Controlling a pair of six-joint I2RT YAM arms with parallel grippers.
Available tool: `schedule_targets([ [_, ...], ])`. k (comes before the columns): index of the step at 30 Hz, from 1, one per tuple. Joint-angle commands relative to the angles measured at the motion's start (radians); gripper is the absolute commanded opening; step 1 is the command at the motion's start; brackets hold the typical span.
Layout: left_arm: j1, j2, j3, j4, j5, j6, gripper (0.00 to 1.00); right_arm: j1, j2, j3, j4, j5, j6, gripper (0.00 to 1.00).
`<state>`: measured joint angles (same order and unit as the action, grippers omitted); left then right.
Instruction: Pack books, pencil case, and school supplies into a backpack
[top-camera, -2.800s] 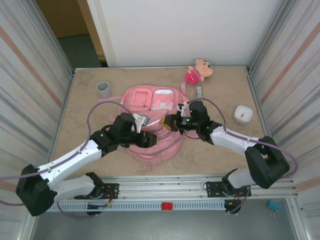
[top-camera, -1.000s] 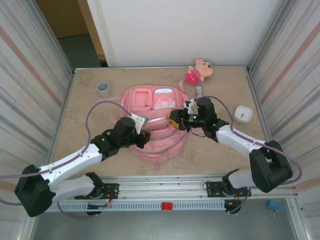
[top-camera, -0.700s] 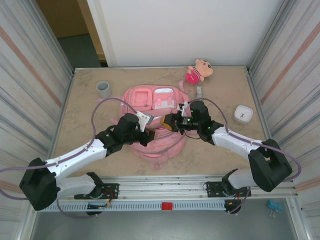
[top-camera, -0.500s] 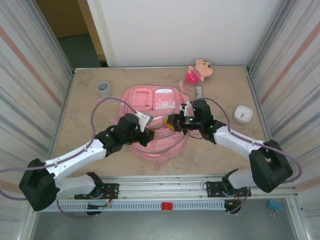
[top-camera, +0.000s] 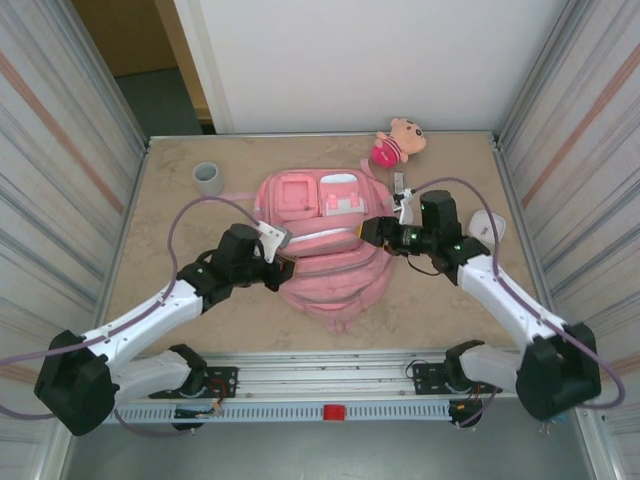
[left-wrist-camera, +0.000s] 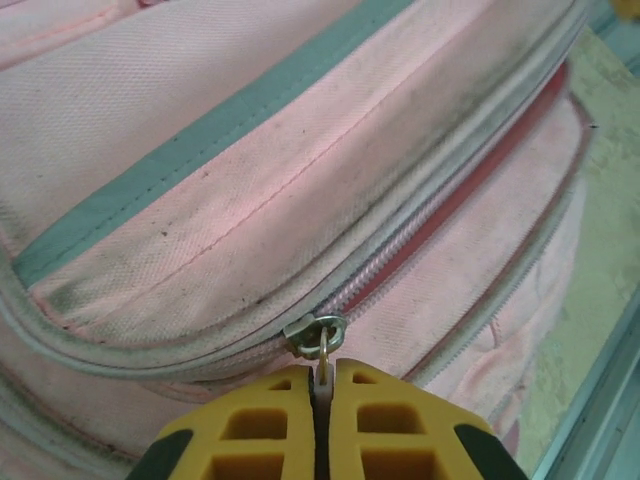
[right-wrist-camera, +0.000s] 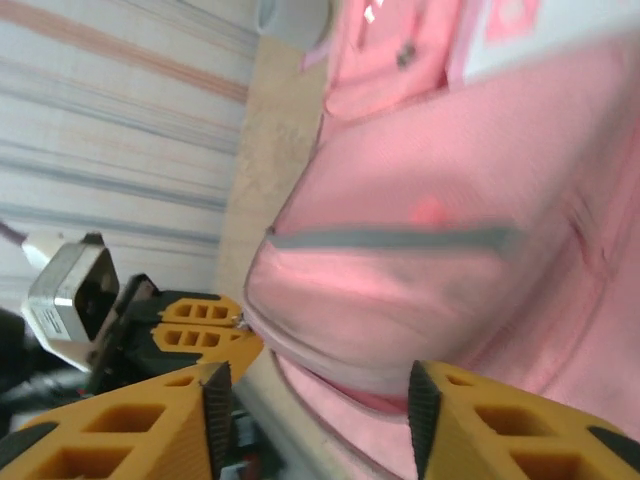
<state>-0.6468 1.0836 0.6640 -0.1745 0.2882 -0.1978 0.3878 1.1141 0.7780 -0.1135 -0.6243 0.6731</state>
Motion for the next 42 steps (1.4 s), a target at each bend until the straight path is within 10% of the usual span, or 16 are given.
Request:
schedule_targets([
  [1, 0.006, -0.005, 0.051, 0.035, 0.112, 0.095, 0.01, 0.118, -0.103, 0.006, -0.020, 0.201, -0.447, 0.53],
  [7, 0.006, -0.015, 0.061, 0.043, 0.167, 0.123, 0.01, 0.307, -0.033, -0.005, 0.064, 0.297, -0.930, 0.62],
  [17, 0.006, -0.042, 0.052, 0.052, 0.186, 0.130, 0.00, 0.342, 0.293, 0.103, 0.158, 0.136, -1.201, 0.60],
  [26, 0.054, -0.065, 0.041, -0.084, -0.009, 0.118, 0.00, 0.337, 0.323, 0.165, 0.039, 0.080, -1.314, 0.01],
  [42, 0.254, -0.012, -0.001, -0.093, -0.085, 0.115, 0.00, 0.251, 0.200, 0.184, -0.258, -0.205, -1.577, 0.00],
])
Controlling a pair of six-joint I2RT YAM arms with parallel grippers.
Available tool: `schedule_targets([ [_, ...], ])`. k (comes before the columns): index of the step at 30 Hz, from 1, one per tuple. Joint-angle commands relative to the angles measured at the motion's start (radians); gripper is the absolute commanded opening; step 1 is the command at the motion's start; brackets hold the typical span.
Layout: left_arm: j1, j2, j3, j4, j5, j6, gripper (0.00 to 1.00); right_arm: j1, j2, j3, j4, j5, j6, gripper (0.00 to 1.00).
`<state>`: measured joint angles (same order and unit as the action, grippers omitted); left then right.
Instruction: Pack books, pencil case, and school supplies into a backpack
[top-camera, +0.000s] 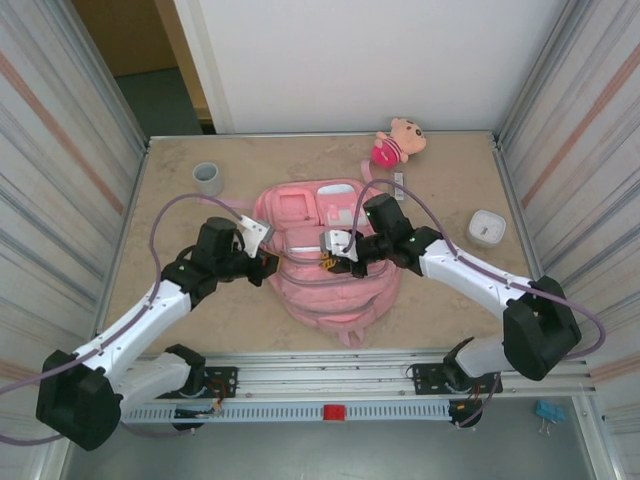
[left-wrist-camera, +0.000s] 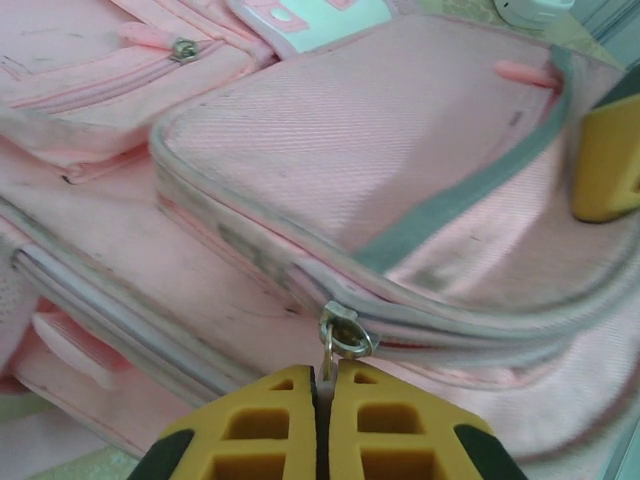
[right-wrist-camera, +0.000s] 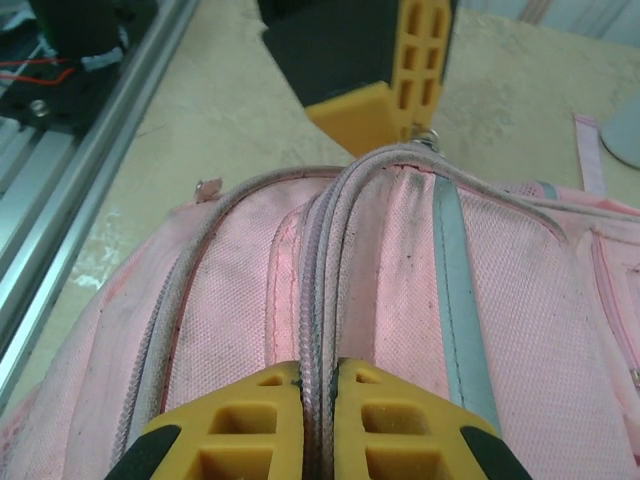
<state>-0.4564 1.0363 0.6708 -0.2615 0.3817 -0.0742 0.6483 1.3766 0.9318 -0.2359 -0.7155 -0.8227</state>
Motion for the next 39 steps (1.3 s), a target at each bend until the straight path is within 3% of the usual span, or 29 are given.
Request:
schedule_targets([
  [1, 0.075, 0.065, 0.004, -0.011, -0.201, -0.027, 0.00, -0.002, -0.068, 0.028, -0.136, -0.112, -0.086, 0.00],
  [6, 0.093, 0.186, 0.059, 0.013, -0.254, -0.087, 0.03, 0.011, -0.073, 0.038, -0.170, -0.108, -0.113, 0.00],
  [9, 0.093, 0.224, 0.077, 0.067, -0.230, -0.107, 0.06, 0.012, -0.061, 0.041, -0.170, -0.104, -0.112, 0.00],
  [13, 0.093, 0.193, 0.101, 0.061, -0.198, -0.149, 0.29, 0.011, -0.040, 0.042, -0.150, -0.082, -0.118, 0.00],
  [17, 0.093, 0.072, 0.105, 0.014, -0.246, -0.190, 0.51, 0.012, -0.001, 0.064, -0.141, -0.086, -0.147, 0.00],
  [19, 0.093, 0.006, 0.105, -0.017, -0.279, -0.200, 0.57, 0.023, 0.027, 0.086, -0.144, -0.094, -0.165, 0.00],
  [27, 0.094, -0.126, 0.116, -0.155, -0.400, -0.182, 0.60, 0.105, 0.117, 0.174, -0.171, -0.119, -0.216, 0.00],
  [31, 0.095, -0.135, 0.093, -0.132, -0.384, -0.191, 0.60, 0.101, 0.149, 0.176, -0.160, -0.089, -0.199, 0.00],
  [34, 0.094, -0.107, 0.074, -0.071, -0.309, -0.212, 0.60, 0.071, 0.141, 0.165, -0.119, -0.083, -0.067, 0.24],
  [36, 0.094, -0.064, 0.069, -0.022, -0.243, -0.240, 0.60, 0.039, 0.112, 0.139, -0.036, -0.087, 0.125, 0.42],
  [39, 0.094, 0.020, 0.076, 0.021, -0.197, -0.281, 0.59, -0.015, 0.065, 0.138, 0.014, -0.025, 0.441, 0.59],
])
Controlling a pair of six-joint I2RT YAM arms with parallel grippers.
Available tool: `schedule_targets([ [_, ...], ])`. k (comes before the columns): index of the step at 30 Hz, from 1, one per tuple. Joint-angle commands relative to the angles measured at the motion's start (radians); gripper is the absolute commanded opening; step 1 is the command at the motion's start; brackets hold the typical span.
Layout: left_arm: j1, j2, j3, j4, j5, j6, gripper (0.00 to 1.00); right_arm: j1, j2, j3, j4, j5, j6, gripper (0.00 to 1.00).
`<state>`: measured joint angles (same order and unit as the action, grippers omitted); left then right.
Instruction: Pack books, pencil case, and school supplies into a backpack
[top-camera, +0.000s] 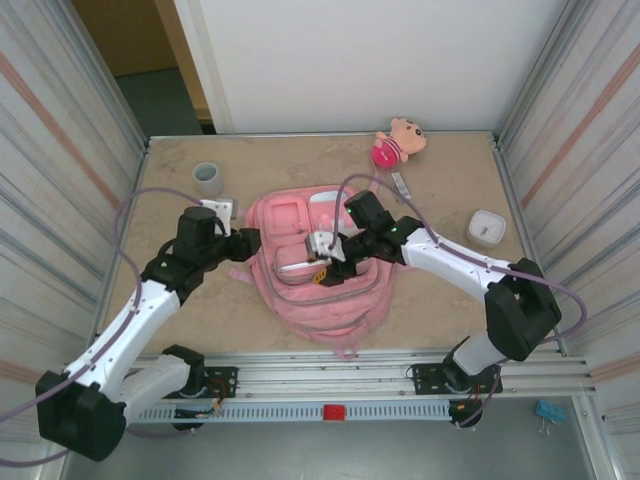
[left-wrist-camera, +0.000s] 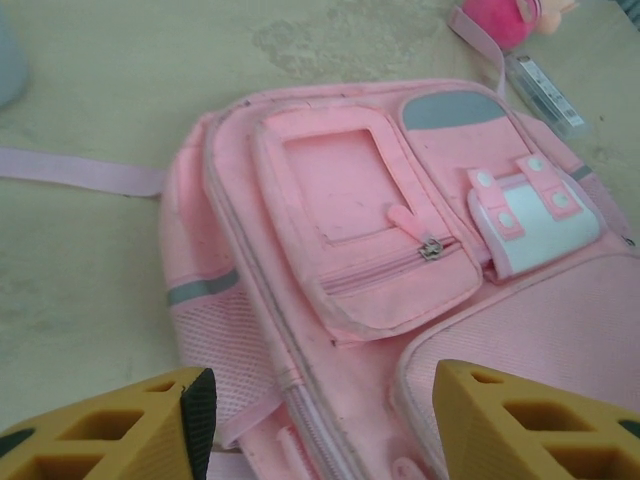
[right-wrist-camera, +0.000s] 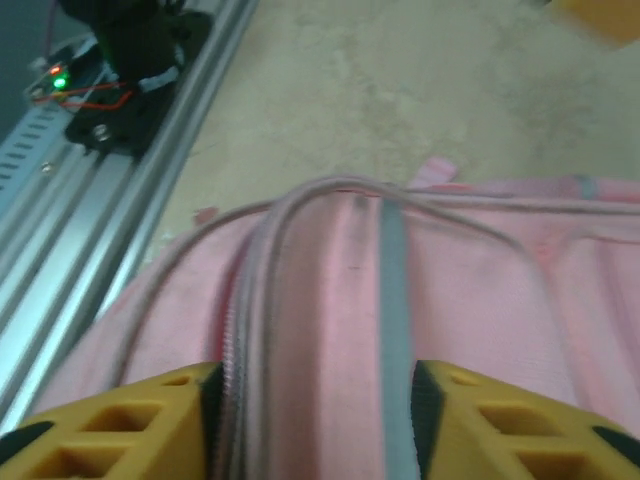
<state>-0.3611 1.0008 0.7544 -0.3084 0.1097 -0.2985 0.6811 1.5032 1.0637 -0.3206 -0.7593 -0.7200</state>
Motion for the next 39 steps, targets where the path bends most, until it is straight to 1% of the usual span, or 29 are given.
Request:
schedule_targets([
  [1, -0.003, 0.080, -0.006, 0.079, 0.079, -0.068, 0.59, -0.070, -0.071, 0.011, 0.084, 0.038, 0.421, 0.63],
  [2, -0.004, 0.106, -0.008, 0.095, 0.082, -0.080, 0.58, -0.100, -0.078, 0.014, 0.062, 0.055, 0.509, 0.64],
  [4, -0.005, 0.151, -0.021, 0.142, 0.092, -0.098, 0.58, -0.151, -0.086, 0.003, 0.023, 0.083, 0.621, 0.63],
  [6, -0.006, 0.198, -0.040, 0.190, 0.097, -0.120, 0.57, -0.202, -0.100, -0.051, 0.011, 0.135, 0.735, 0.59],
  [7, -0.007, 0.217, -0.047, 0.209, 0.097, -0.129, 0.57, -0.224, -0.110, -0.085, 0.020, 0.146, 0.790, 0.58],
  [9, -0.006, 0.259, -0.059, 0.240, 0.099, -0.143, 0.57, -0.278, -0.137, -0.170, 0.077, 0.110, 0.895, 0.57],
  [11, -0.007, 0.304, -0.062, 0.259, 0.098, -0.153, 0.57, -0.314, -0.167, -0.249, 0.129, 0.130, 0.997, 0.56],
  [14, -0.007, 0.359, -0.063, 0.264, 0.080, -0.165, 0.56, -0.347, -0.185, -0.305, 0.139, 0.215, 1.084, 0.56],
  [16, -0.007, 0.381, -0.072, 0.259, 0.034, -0.199, 0.54, -0.356, -0.173, -0.332, 0.159, 0.272, 1.129, 0.54],
  [18, -0.006, 0.391, -0.089, 0.265, -0.006, -0.230, 0.52, -0.355, -0.141, -0.352, 0.203, 0.287, 1.164, 0.52],
  [20, -0.006, 0.382, -0.109, 0.267, -0.028, -0.249, 0.51, -0.349, -0.099, -0.368, 0.291, 0.280, 1.198, 0.51],
  [23, -0.004, 0.348, -0.134, 0.255, -0.057, -0.256, 0.51, -0.335, -0.030, -0.347, 0.382, 0.268, 1.213, 0.50],
  [27, 0.014, 0.269, -0.156, 0.229, -0.112, -0.245, 0.52, -0.310, 0.062, -0.249, 0.389, 0.271, 1.184, 0.51],
  [31, 0.037, 0.186, -0.132, 0.221, -0.141, -0.209, 0.54, -0.305, 0.072, -0.197, 0.389, 0.289, 1.172, 0.54],
  [36, 0.039, 0.135, -0.031, 0.159, -0.155, -0.141, 0.58, -0.341, 0.006, -0.123, 0.254, 0.310, 1.110, 0.58],
  [39, 0.039, 0.122, 0.021, 0.157, -0.128, -0.107, 0.60, -0.390, -0.029, -0.070, 0.145, 0.344, 1.059, 0.60],
])
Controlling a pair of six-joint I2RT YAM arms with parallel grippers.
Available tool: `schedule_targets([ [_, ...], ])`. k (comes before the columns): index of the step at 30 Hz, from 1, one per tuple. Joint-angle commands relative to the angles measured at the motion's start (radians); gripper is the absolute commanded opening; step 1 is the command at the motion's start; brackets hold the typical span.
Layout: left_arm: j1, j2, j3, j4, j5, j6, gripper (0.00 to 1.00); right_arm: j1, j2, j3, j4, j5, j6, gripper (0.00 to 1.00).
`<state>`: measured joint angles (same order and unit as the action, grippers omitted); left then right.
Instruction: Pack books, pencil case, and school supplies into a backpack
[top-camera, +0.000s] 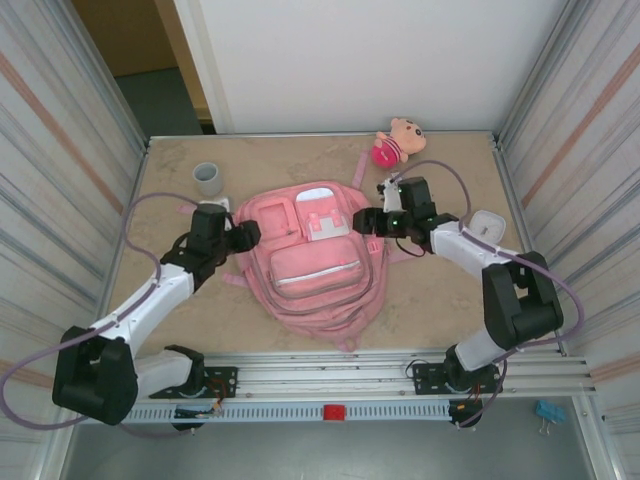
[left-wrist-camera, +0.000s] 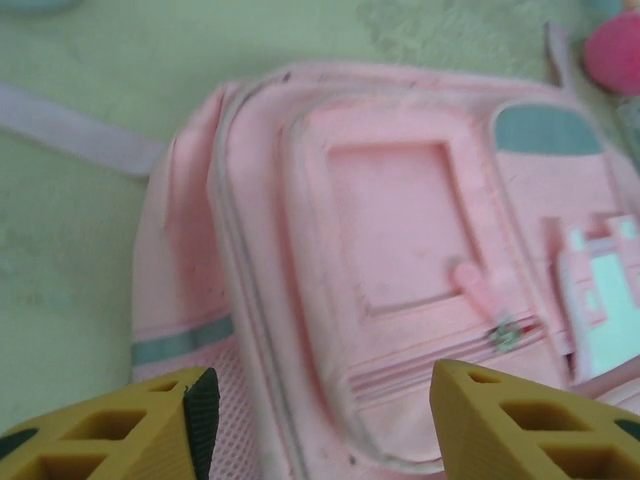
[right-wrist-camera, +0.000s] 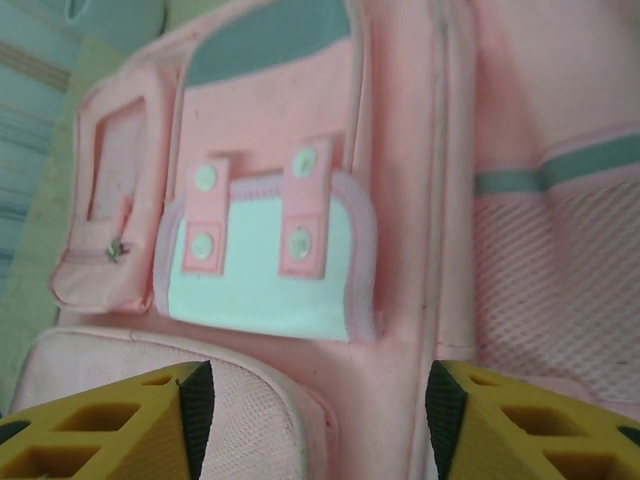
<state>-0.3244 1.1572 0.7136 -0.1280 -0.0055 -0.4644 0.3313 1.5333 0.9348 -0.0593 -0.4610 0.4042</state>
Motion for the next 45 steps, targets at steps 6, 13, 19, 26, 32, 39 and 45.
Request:
schedule_targets([
  [6, 0.002, -0.017, 0.124, 0.005, 0.041, 0.080, 0.60, -0.160, 0.038, 0.232, -0.334, 0.126, -0.225, 0.64],
  [13, 0.002, 0.000, 0.142, 0.007, 0.029, 0.099, 0.60, -0.210, 0.297, 0.478, -0.472, 0.274, -0.395, 0.65],
  [19, 0.002, 0.037, 0.171, -0.009, 0.026, 0.124, 0.61, -0.212, 0.458, 0.599, -0.467, 0.364, -0.469, 0.66],
  [26, 0.002, 0.040, 0.167, -0.003, 0.017, 0.108, 0.61, -0.217, 0.590, 0.694, -0.448, 0.370, -0.503, 0.66],
  [32, 0.002, 0.040, 0.166, -0.003, 0.007, 0.106, 0.61, -0.216, 0.674, 0.764, -0.431, 0.370, -0.504, 0.66],
  [39, 0.002, 0.048, 0.173, -0.010, -0.002, 0.114, 0.62, -0.218, 0.765, 0.858, -0.421, 0.361, -0.503, 0.65],
  [45, 0.002, 0.059, 0.178, -0.016, -0.010, 0.118, 0.62, -0.219, 0.815, 0.899, -0.413, 0.395, -0.511, 0.62],
])
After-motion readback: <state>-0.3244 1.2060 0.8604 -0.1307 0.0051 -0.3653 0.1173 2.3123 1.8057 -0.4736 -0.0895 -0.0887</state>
